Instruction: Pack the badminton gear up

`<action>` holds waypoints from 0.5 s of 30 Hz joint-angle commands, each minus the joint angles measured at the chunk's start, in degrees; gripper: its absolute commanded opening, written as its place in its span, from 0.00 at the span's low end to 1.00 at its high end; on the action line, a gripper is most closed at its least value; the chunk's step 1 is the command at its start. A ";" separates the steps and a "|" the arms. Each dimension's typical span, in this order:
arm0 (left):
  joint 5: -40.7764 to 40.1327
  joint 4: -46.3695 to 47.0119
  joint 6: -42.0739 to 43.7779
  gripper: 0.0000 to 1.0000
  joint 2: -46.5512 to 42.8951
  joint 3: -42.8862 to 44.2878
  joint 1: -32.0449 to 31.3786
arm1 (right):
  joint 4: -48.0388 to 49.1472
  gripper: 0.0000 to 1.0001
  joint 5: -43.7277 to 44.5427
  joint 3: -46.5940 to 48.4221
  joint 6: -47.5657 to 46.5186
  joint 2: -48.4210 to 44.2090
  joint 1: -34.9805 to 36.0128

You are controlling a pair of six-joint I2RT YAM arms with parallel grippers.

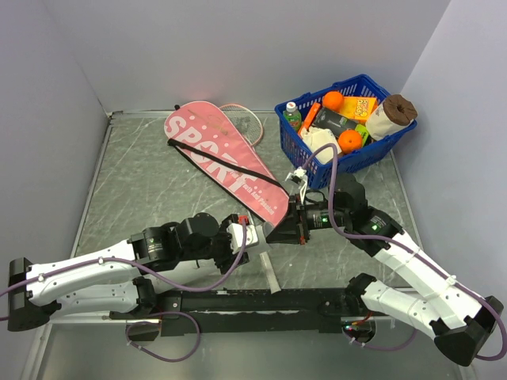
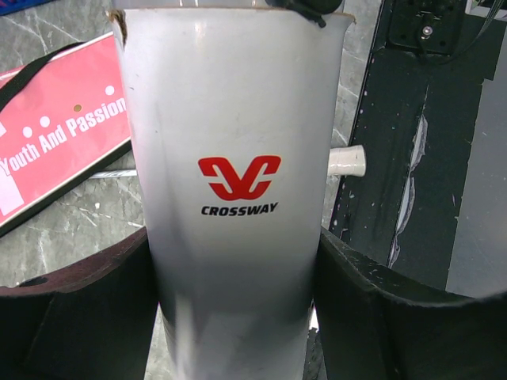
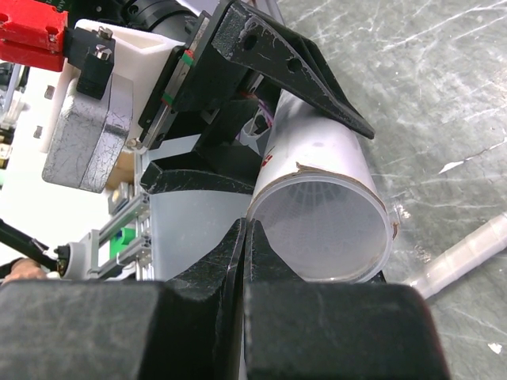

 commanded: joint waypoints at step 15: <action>0.83 6.34 0.40 0.01 -1.18 2.88 -0.18 | 10.55 0.31 -6.11 -5.35 4.82 -0.17 1.05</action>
